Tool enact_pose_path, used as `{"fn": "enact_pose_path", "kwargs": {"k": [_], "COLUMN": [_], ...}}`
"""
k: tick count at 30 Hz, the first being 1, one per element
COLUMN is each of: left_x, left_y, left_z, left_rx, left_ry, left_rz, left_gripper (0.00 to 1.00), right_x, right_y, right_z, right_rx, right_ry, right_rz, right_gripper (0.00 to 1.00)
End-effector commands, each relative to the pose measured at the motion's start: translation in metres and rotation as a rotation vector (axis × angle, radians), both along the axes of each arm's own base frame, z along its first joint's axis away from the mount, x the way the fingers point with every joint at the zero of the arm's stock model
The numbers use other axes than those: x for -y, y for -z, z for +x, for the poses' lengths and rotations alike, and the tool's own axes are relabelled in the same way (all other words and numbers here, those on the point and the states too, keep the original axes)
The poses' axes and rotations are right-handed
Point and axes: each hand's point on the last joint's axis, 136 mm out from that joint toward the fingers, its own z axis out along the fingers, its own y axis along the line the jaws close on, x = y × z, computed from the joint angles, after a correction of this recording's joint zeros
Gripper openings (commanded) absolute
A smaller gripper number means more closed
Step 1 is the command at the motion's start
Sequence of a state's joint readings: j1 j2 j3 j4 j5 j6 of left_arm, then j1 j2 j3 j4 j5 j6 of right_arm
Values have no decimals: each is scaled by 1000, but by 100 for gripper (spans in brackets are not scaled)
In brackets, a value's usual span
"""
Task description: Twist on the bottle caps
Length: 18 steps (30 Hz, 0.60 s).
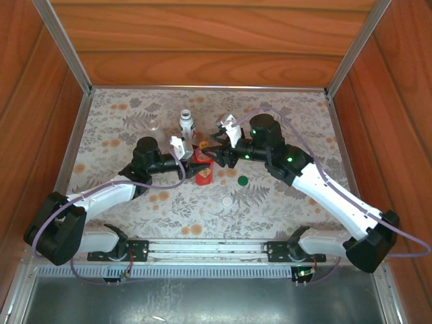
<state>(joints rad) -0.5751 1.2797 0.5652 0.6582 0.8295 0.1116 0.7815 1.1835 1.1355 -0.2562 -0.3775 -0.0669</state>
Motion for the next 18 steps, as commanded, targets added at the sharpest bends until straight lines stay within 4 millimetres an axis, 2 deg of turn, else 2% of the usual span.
{"fn": "enact_pose_path", "kwargs": {"k": [1,5,11,18], "left_x": [1,2,6,7], "left_y": [-12,-16,-17,-17], "left_z": [-40,-50,-67,-69], "left_rx": [17,-2,-18,-20], "left_ry": [228,304,403,417], "left_rz": [-44,-54,-60,-60], "left_gripper": [56,56,56,56], "right_x": [0,-2,-8,-9], "right_y": [-4,-5,4,11], "right_z": [-45,-56,-44,-40], "right_rx": [-1,-48,-62,-78], "right_ry": [-249,-311,-285,-272], "right_rz": [22,18,-9,-22], "right_gripper": [61,59,58,51]}}
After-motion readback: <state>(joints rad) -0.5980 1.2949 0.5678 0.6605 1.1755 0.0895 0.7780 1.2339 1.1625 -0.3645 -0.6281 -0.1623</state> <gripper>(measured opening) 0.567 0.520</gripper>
